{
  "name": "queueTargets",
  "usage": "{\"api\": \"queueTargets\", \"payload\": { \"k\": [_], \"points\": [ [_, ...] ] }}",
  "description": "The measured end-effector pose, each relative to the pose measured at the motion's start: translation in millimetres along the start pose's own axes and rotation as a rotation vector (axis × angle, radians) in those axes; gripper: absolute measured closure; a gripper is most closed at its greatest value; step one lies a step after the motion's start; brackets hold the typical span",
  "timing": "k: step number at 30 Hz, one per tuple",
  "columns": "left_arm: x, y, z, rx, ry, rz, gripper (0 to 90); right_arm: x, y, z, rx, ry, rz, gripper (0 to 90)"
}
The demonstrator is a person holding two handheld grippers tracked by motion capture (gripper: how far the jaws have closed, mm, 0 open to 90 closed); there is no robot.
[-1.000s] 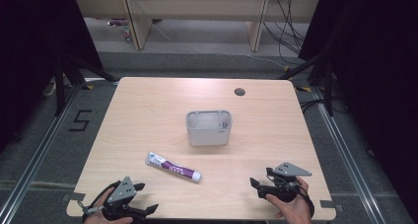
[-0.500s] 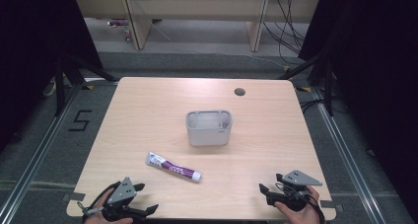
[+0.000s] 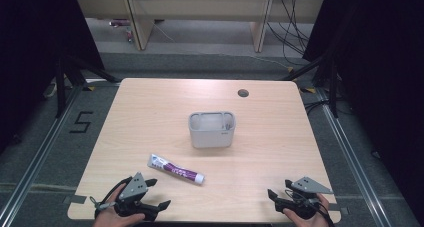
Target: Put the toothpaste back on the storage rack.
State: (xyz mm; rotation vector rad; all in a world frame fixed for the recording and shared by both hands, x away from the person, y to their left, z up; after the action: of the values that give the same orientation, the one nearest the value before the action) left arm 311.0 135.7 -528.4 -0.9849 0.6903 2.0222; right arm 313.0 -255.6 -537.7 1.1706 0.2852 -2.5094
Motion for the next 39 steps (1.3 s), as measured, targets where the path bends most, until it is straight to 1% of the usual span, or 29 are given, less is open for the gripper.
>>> {"api": "queueTargets", "payload": {
  "k": [1,2,3,4,5,6,8,9,11,12,13,14,15,16,17,18,20,21,22,24,26,27,28,29,30,31,33,38,39],
  "points": [
    [-3.6,0.4,-2.3,0.006,0.009,0.003,17.7,0.0,-0.3,-0.3,-0.004,0.002,0.006,26.7],
    [-6.0,-1.7,-3.2,0.004,-0.008,-0.019,17.8,0.5,-0.7,-0.7,-0.003,-0.003,0.007,26.7],
    [-10.5,1.0,-7.0,0.020,0.023,0.003,18.0,0.5,-1.2,-1.2,-0.003,0.000,0.009,26.9],
    [-12.7,0.3,-7.5,0.020,0.008,-0.012,18.3,0.8,-2.8,-1.5,-0.007,-0.004,0.001,27.0],
    [-15.9,0.8,-9.7,0.018,0.014,-0.011,18.9,0.5,-4.2,-2.3,-0.025,-0.003,0.000,27.0],
    [-18.7,0.8,-11.4,0.022,0.012,-0.015,19.5,-0.2,-2.8,-2.0,-0.008,0.004,0.013,27.3],
    [-25.1,1.1,-16.1,0.024,0.021,-0.010,20.8,0.3,-4.2,-2.9,-0.022,-0.001,0.005,27.4],
    [-28.4,1.4,-18.8,0.030,0.027,-0.009,22.0,0.5,-3.0,-2.5,-0.012,0.001,0.008,27.4],
    [-33.6,1.1,-22.5,0.024,0.011,-0.019,25.8,0.9,-2.7,-2.3,-0.010,-0.002,0.000,27.5],
    [-35.2,1.0,-24.0,0.021,0.009,-0.018,29.4,1.5,-3.6,-2.0,-0.012,-0.008,-0.014,27.5],
    [-38.0,1.4,-26.8,0.030,0.019,-0.017,32.3,1.6,-3.8,-2.1,-0.014,-0.010,-0.015,27.5],
    [-40.1,1.3,-28.3,0.018,0.013,-0.018,36.3,1.6,-3.7,-2.4,-0.015,-0.006,-0.010,27.7],
    [-43.5,1.4,-31.3,0.027,0.025,-0.029,41.3,1.5,-4.7,-2.1,-0.021,-0.007,-0.013,27.8],
    [-45.6,1.4,-32.3,0.015,0.026,-0.032,49.0,0.9,-4.2,-2.4,-0.018,0.000,-0.004,27.8],
    [-48.7,1.2,-34.6,0.021,0.035,-0.039,53.0,0.9,-4.1,-2.4,-0.016,-0.001,-0.003,27.9],
    [-51.3,0.9,-36.3,0.010,0.030,-0.044,57.9,0.4,-2.4,-2.7,-0.012,0.005,0.018,27.9],
    [-56.4,0.2,-42.1,0.008,0.026,-0.052,65.9,1.4,-4.7,-2.7,-0.035,-0.009,0.008,28.1],
    [-58.4,-0.5,-45.6,-0.007,0.022,-0.057,69.3,1.1,-4.9,-2.9,-0.035,-0.003,0.006,28.3],
    [-59.5,-2.0,-48.3,-0.008,0.002,-0.073,73.1,0.8,-4.8,-2.6,-0.028,-0.001,0.002,28.4],
    [-62.3,-3.0,-56.5,-0.013,0.003,-0.063,79.1,1.1,-4.7,-3.1,-0.036,-0.002,0.006,28.5],
    [-63.1,-4.0,-63.4,-0.012,-0.022,-0.078,83.4,1.4,-4.7,-2.7,-0.039,-0.008,0.010,28.5],
    [-63.6,-3.7,-67.2,-0.009,-0.029,-0.075,85.3,1.2,-5.0,-3.1,-0.039,-0.004,0.007,28.6],
    [-64.1,-3.1,-71.2,-0.009,-0.032,-0.072,86.8,2.2,-6.9,-1.7,-0.033,-0.018,-0.023,28.6],
    [-63.8,-4.5,-73.6,-0.011,-0.053,-0.086,88.1,1.2,-2.8,-2.9,-0.019,0.001,0.020,28.6],
    [-64.2,-2.9,-76.6,-0.005,-0.054,-0.085,89.3,2.6,-6.8,-1.9,-0.036,-0.019,-0.020,28.7],
    [-64.4,-2.8,-79.0,-0.004,-0.061,-0.089,89.6,2.8,-7.2,-1.7,-0.038,-0.021,-0.022,28.7],
    [-64.8,-4.2,-83.0,-0.005,-0.073,-0.093,89.7,1.3,-3.6,-2.7,-0.026,-0.003,0.021,28.8],
    [-65.3,-5.8,-96.6,0.000,-0.087,-0.077,89.8,1.0,-3.8,-2.9,-0.024,0.002,0.026,28.9],
    [-65.2,-6.2,-98.7,0.000,-0.090,-0.075,89.8,1.5,-5.3,-2.9,-0.040,-0.007,0.017,28.9]
  ]
}}
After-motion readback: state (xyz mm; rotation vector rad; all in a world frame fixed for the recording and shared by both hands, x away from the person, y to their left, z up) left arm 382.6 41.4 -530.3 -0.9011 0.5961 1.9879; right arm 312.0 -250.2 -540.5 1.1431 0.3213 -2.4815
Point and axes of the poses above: each handheld gripper's, and its own axes: z roughly backward along the jaws, x roughly out of its underside, y roughly to its right, the point moved 7 cm from there along -z, roughly forward along the jaws, and after that the axes turned 5 degrees about x, right-handed, at the moved point
